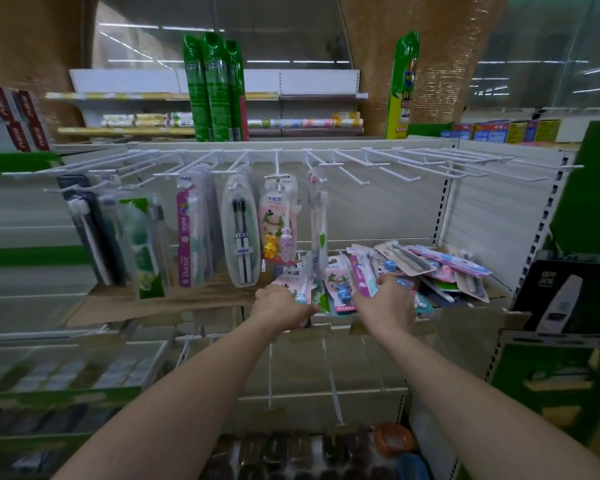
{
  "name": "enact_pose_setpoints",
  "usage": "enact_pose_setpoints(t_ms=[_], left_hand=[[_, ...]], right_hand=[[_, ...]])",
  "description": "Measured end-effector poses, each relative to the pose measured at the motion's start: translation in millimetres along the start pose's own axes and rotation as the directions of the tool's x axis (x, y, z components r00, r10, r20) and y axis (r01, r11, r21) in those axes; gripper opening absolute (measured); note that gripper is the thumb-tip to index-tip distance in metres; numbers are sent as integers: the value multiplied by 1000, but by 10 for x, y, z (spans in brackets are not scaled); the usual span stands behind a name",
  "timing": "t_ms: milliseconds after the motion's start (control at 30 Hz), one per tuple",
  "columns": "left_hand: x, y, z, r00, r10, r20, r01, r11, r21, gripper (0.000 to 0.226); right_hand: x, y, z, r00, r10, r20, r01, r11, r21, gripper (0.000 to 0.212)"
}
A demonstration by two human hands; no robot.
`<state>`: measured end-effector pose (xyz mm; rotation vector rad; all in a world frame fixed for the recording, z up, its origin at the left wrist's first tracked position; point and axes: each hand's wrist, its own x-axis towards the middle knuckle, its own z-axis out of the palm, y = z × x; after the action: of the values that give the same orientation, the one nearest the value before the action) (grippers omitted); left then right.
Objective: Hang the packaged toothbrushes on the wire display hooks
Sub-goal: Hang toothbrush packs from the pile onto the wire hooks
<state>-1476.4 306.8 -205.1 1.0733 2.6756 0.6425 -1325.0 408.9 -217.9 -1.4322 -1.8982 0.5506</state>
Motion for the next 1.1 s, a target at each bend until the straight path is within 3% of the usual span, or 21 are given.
enact_pose_setpoints(t_ms=[167, 333, 633, 867, 1100], left_hand=[[-123, -188, -72, 999, -6, 43, 11, 993, -117, 82], [-312, -367, -154, 998, -7, 63, 23, 965, -260, 80], [-581, -766, -400, 996, 74, 43, -62, 969, -241, 83], [-763, -1271, -705, 994, 68, -85, -95, 930, -356, 83], [-838, -1771, -1051, 981, -20, -192, -76, 874, -481, 76]], right_hand=[[-218, -35, 41, 1000, -16, 26, 14, 997, 76, 35], [-467, -90, 94, 1000, -13, 28, 9, 993, 118, 39], [-934, -356, 184, 1000, -22, 8, 20, 989, 146, 36], [-1289, -789, 337, 993, -107, 39, 97, 973, 210, 48], [-1607, -1264, 522, 976, -207, 66, 186, 953, 241, 39]])
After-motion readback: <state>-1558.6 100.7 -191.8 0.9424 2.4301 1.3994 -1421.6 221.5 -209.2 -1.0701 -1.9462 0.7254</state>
